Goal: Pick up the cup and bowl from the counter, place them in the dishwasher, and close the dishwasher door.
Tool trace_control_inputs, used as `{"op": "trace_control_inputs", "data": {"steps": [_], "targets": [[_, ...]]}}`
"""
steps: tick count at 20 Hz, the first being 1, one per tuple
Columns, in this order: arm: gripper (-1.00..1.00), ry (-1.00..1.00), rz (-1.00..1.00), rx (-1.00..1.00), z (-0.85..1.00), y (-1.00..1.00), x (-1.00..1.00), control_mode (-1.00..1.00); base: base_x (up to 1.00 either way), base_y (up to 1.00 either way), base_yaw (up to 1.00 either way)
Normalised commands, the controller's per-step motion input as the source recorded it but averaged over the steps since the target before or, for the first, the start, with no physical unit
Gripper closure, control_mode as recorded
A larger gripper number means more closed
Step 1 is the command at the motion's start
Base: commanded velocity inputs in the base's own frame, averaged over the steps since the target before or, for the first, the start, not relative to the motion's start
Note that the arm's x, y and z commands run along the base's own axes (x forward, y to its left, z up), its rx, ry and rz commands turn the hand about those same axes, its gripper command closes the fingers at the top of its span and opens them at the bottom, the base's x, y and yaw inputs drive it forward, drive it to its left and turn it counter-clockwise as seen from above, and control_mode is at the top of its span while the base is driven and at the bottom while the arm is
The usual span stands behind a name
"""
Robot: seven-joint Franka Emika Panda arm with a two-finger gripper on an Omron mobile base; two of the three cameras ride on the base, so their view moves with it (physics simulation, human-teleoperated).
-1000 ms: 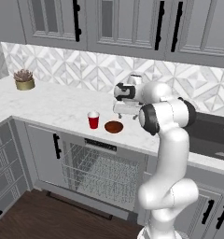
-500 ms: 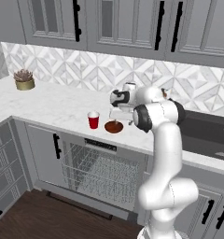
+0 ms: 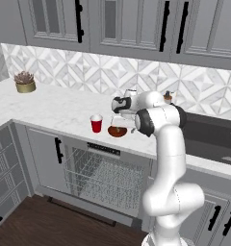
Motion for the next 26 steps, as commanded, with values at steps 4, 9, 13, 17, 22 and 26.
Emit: {"op": "trace_control_inputs", "data": {"steps": [4,9,13,17,22,26], "targets": [[-1.0,0.0,0.0,0.0,-0.13,0.01,0.0,-1.0,0.0,0.0,0.0],[1.0,0.0,0.0,0.0,-0.1,0.08,0.0,-1.0,0.0,0.0,0.0],[1.0,0.0,0.0,0.0,0.0,0.0,0.0,-1.0,0.0,0.0,0.0],[1.0,0.0,-0.09,-0.03,0.04,0.0,-0.19,-1.0,0.0,0.0,0.0],[1.0,-0.15,-0.2,-0.13,0.39,0.04,-0.85,-1.0,0.0,0.0,0.0],[1.0,-0.3,-0.18,-0.1,0.54,0.0,-1.0,-1.0,0.0,0.0,0.0]]}}
